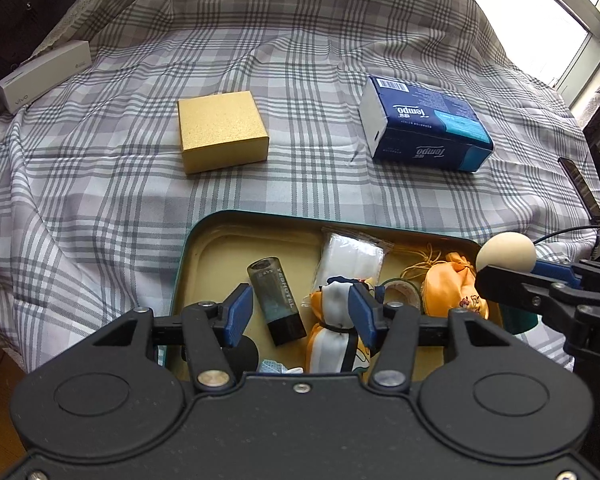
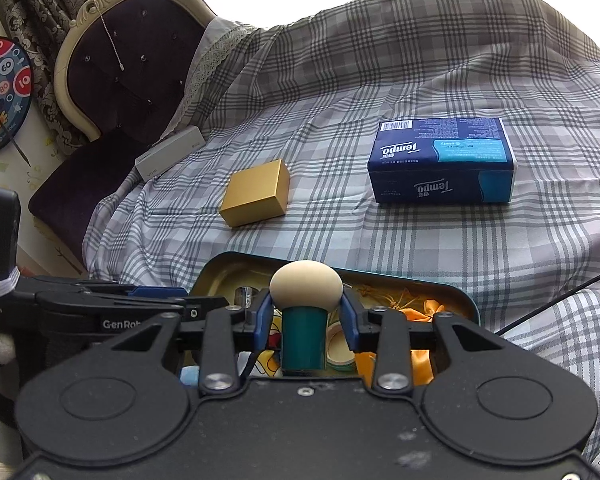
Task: Organize soft objects
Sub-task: 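Carry the scarf bundle and mushroom sponge over the gold tray and release both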
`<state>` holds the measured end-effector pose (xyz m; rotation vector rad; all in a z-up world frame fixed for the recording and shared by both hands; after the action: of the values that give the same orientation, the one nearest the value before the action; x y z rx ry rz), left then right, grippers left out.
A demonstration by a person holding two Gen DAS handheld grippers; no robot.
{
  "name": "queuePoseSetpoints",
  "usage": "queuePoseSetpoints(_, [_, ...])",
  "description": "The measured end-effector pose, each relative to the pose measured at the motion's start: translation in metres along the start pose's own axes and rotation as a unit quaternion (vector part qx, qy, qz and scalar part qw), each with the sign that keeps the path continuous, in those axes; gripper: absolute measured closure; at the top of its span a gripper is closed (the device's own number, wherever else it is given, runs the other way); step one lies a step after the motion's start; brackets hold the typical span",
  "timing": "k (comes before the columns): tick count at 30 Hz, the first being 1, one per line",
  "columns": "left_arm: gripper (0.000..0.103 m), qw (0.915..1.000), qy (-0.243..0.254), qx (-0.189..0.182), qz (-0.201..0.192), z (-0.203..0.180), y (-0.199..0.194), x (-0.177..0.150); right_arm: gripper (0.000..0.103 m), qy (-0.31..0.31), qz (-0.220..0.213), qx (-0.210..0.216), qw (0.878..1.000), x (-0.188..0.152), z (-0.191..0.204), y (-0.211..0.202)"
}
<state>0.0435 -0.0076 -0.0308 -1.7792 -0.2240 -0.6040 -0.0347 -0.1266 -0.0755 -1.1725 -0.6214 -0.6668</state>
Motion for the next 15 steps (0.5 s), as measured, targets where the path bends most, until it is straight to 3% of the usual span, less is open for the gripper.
queuePoseSetpoints(15, [0.052,0.9995,-0.011,0.018,0.025,0.0055,0.0111,-0.0078,0.058,-0.004,0.033,-0.001,0.999,-0.0081,0.0009,0.0095])
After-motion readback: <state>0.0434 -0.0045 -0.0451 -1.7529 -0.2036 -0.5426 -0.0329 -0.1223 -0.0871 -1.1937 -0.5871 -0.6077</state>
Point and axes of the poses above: each gripper's, at about its wrist camera, not at the fingertips, and y roughly the way its jaws point, z to its left, x to its top, the point moved 9 cm from there along y, roughly the way its jaws point, and after that the axes turned 1 degree about -x, right-handed, at the moved point
